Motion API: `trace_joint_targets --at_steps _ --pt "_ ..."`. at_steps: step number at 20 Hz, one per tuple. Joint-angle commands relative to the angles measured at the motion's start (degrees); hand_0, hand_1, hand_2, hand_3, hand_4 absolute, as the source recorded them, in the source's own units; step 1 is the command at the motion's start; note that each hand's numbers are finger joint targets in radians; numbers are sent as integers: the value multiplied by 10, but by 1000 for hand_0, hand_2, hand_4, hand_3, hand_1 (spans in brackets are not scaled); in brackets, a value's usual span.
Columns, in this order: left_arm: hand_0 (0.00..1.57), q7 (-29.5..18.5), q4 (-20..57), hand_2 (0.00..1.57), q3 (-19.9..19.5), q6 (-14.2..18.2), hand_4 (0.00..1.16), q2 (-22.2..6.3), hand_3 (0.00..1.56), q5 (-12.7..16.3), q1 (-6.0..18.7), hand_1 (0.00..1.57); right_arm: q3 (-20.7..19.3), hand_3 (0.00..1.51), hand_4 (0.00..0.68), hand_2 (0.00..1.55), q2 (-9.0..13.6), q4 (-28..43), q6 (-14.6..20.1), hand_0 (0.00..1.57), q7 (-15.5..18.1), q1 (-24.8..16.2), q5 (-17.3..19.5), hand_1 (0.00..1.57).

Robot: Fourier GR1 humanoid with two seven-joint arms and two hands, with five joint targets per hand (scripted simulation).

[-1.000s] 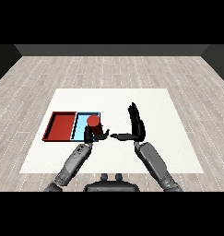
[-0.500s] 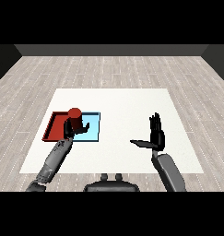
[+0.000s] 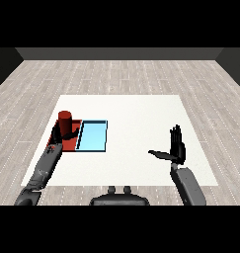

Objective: Pick the red can and put it in the red box

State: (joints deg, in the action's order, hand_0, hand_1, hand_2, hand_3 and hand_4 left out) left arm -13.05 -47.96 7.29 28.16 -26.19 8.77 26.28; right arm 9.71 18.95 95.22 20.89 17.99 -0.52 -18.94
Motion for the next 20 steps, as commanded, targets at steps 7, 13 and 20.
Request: trace_joint_targets --at_steps 7,13,20 --pt "1571 -31 329 1533 -32 11 1034 34 1461 -50 148 1571 -14 0 0 0 -34 -112 -8 0 13 64 9 0" --pt "671 67 423 671 -18 -1 720 28 0 -70 171 671 -40 0 0 0 -18 -150 -27 0 7 105 -4 0" --pt "1285 75 456 1170 -69 20 698 24 0 -27 152 1285 -34 0 0 0 -34 -156 -31 0 22 91 -1 0"
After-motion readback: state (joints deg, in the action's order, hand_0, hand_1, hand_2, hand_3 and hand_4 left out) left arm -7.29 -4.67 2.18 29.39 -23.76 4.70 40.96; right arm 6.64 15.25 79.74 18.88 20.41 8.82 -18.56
